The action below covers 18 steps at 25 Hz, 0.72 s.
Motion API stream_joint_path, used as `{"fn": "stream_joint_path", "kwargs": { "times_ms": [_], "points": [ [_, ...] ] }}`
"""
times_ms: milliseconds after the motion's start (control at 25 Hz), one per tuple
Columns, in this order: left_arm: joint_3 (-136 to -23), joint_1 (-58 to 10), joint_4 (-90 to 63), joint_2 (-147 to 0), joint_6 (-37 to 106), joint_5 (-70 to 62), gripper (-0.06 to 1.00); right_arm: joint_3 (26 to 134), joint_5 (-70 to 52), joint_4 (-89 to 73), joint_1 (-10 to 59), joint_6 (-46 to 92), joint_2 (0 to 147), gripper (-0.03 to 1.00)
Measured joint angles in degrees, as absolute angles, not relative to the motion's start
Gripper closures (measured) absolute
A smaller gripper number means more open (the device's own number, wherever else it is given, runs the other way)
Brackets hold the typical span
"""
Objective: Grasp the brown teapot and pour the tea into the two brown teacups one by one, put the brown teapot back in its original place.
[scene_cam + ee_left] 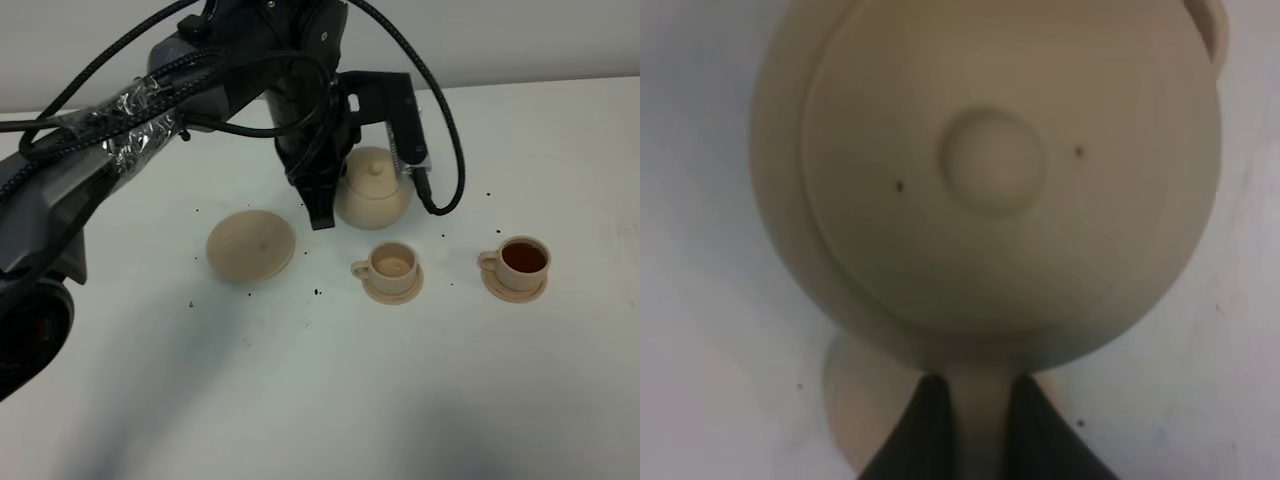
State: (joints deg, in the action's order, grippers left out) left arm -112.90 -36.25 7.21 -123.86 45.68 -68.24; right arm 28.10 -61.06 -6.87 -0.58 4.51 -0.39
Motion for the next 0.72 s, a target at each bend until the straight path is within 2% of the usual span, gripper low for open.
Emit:
{"fn": "stream_joint_path", "kwargs": {
  "times_ms": [200, 440, 720],
  "points": [
    [-102.7, -33.4, 6.7, -119.5, 45.6, -65.6, 0.8, 28.1, -61.1, -6.9, -0.6, 4.5, -0.4, 0.63],
    [-90.5, -31.7, 8.1, -114.6, 48.9, -53.1, 0.8, 28.1, -61.1, -6.9, -0.6, 4.5, -0.4, 0.63],
    [-83.7, -31.6, 13.0, -114.5, 57.8, -39.2, 0.8, 28.1, -61.1, -6.9, -0.6, 4.5, -0.4, 0.63]
  ]
}}
